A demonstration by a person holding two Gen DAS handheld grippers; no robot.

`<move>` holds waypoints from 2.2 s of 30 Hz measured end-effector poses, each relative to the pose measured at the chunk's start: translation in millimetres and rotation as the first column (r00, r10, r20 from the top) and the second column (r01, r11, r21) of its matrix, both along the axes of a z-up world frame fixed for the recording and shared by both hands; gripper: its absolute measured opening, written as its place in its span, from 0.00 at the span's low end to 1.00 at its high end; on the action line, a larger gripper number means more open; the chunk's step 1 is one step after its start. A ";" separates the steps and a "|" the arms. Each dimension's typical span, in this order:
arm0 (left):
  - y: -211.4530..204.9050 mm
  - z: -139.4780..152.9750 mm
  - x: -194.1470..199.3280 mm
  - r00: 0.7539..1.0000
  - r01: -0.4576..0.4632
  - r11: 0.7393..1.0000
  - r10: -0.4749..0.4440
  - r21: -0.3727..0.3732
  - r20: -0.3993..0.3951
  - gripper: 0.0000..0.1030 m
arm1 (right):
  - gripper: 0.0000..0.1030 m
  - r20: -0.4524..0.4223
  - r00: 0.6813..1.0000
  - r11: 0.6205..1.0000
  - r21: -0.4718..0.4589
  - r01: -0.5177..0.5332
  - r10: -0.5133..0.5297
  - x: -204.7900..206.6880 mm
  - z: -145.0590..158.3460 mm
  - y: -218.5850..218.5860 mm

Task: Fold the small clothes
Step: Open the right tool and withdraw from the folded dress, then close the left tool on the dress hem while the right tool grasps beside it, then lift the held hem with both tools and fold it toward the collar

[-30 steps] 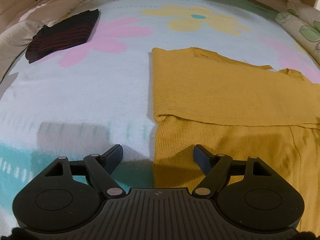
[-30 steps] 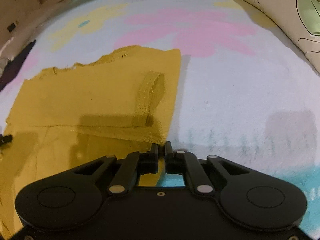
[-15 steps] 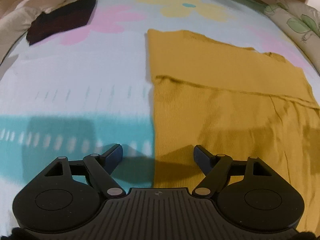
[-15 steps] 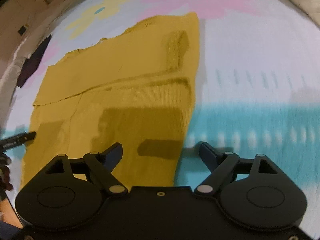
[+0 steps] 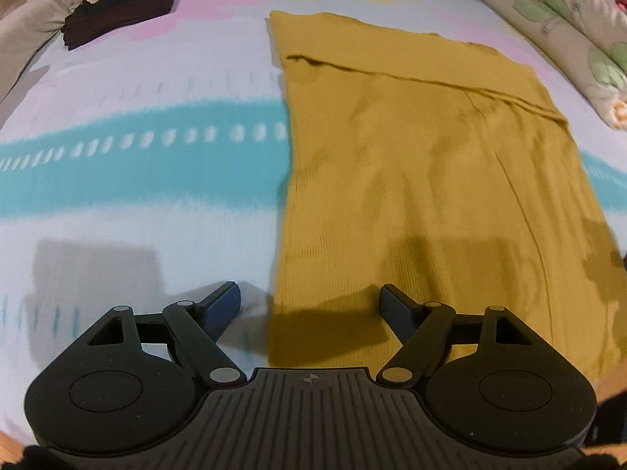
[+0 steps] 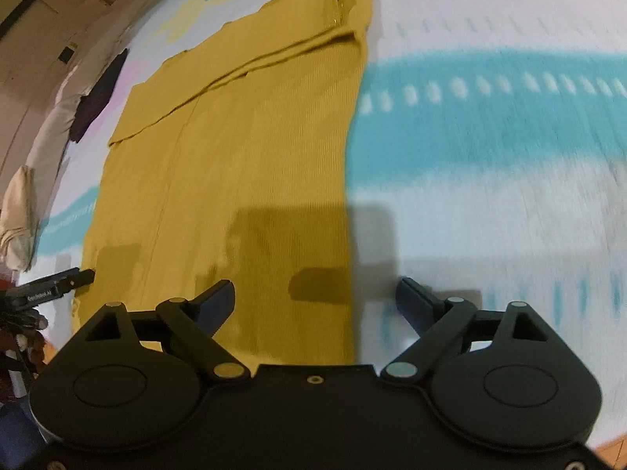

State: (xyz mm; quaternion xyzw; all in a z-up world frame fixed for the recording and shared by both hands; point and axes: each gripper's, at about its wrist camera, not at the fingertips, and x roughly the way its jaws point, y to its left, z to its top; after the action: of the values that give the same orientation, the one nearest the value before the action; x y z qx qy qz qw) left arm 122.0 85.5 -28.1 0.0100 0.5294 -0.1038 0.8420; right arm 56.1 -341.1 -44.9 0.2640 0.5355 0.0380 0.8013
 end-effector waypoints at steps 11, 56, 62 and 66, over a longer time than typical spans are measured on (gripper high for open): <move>-5.2 1.9 -30.3 0.997 0.077 0.997 -0.077 0.018 -0.008 0.74 | 0.90 -0.057 0.996 0.996 0.067 -0.067 0.070 -32.2 -8.0 11.1; 30.2 59.6 33.2 0.960 -0.168 0.928 0.231 -0.334 0.159 0.08 | 0.14 0.380 0.894 0.966 0.187 0.176 -0.237 -6.7 45.2 -30.9; 10.9 79.6 79.2 0.958 -0.134 0.944 0.202 -0.303 0.205 0.08 | 0.14 0.392 0.872 0.952 0.199 0.231 -0.293 22.7 56.0 -36.7; 2.0 87.2 110.4 0.952 -0.133 0.946 0.205 -0.297 0.226 0.08 | 0.14 0.403 0.861 0.949 0.178 0.260 -0.312 50.5 64.2 -43.9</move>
State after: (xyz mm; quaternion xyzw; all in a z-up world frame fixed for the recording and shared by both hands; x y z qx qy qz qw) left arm 232.4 87.4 59.1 -0.1411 0.3962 -0.1019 0.9015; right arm 106.6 -385.0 19.4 0.3726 0.2992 0.0067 0.8784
